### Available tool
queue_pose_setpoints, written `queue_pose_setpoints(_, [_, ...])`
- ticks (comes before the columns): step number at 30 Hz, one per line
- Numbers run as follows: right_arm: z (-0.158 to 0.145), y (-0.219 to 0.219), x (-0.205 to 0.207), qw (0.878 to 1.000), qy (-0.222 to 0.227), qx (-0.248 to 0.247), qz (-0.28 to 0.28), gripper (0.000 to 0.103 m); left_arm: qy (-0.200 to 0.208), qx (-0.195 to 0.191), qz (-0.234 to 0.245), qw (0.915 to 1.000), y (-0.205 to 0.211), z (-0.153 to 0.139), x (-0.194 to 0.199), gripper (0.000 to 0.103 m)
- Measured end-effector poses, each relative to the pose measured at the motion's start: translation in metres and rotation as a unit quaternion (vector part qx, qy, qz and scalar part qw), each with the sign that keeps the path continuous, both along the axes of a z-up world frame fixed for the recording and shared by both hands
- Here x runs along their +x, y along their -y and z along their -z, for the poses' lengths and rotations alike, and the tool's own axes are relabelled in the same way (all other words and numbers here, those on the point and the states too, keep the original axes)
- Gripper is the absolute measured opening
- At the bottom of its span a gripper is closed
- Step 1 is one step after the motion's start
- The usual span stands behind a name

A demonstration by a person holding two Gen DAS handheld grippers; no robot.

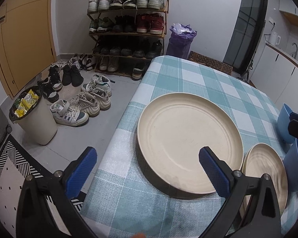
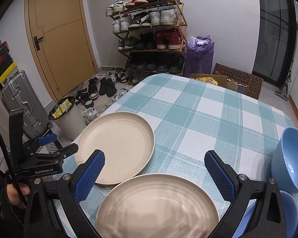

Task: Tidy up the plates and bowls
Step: 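Move both grippers toward the rim of the loose cream plate, then close both grippers on opposite points of the cream plate rim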

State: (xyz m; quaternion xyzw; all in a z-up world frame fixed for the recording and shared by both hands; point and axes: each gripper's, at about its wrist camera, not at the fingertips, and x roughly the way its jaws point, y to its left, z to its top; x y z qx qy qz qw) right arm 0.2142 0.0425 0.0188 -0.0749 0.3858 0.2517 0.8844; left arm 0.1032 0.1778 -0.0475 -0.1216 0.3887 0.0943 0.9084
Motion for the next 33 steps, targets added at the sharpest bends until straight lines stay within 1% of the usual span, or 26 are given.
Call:
queue_pose_setpoints(8, [0.025,-0.015,0.018,0.999,-0.031,-0.016,-0.004,0.102,-0.007,-0.016,0.013,0.9998,-0.001,0.01,0.003,0.101])
queue_pose_setpoints(15, [0.044,-0.027,0.034,0.998,-0.053,-0.022,-0.009,0.102,-0.012,-0.017,0.016,0.9997,0.0,0.016,0.004,0.1])
queue_pose_setpoints(17, [0.049,-0.03,0.037,0.998,-0.059,-0.022,-0.014,0.102,-0.015,-0.017,0.018,0.9996,0.001,0.018,0.005,0.098])
queue_pose_setpoints(19, [0.053,-0.033,0.039,0.998,-0.064,-0.023,-0.016,0.102,-0.017,-0.018,0.02,0.9995,0.001,0.019,0.005,0.093])
queue_pose_setpoints(21, [0.056,-0.036,0.042,0.997,-0.07,-0.022,-0.018,0.101,-0.02,-0.024,0.02,0.9993,-0.001,0.021,0.006,0.09])
queue_pose_setpoints(23, [0.06,-0.038,0.045,0.997,-0.075,-0.022,-0.021,0.098,-0.022,-0.028,0.019,0.9992,-0.003,0.024,0.007,0.089])
queue_pose_setpoints(24, [0.062,-0.04,0.047,0.996,-0.077,-0.023,-0.022,0.097,-0.024,-0.03,0.019,0.9991,-0.003,0.025,0.007,0.086])
queue_pose_setpoints(25, [0.064,-0.042,0.048,0.996,-0.079,-0.025,-0.023,0.094,-0.025,-0.031,0.018,0.999,-0.004,0.026,0.008,0.085])
queue_pose_setpoints(26, [0.066,-0.043,0.049,0.996,-0.083,-0.025,-0.024,0.089,-0.025,-0.032,0.017,0.999,-0.004,0.027,0.008,0.084])
queue_pose_setpoints(28, [0.072,-0.046,0.052,0.995,-0.094,-0.025,-0.029,0.083,-0.026,-0.037,0.018,0.9988,-0.006,0.028,0.008,0.076])
queue_pose_setpoints(30, [0.076,-0.049,0.054,0.994,-0.098,-0.028,-0.03,0.08,-0.029,-0.044,0.019,0.9984,-0.008,0.03,0.009,0.071])
queue_pose_setpoints(31, [0.078,-0.051,0.055,0.994,-0.1,-0.029,-0.03,0.076,-0.029,-0.048,0.021,0.9982,-0.008,0.031,0.009,0.066])
queue_pose_setpoints(32, [0.08,-0.052,0.056,0.994,-0.103,-0.031,-0.03,0.072,-0.03,-0.05,0.021,0.9981,-0.008,0.031,0.009,0.064])
queue_pose_setpoints(33, [0.082,-0.053,0.057,0.993,-0.107,-0.032,-0.031,0.07,-0.03,-0.051,0.022,0.998,-0.008,0.031,0.009,0.063])
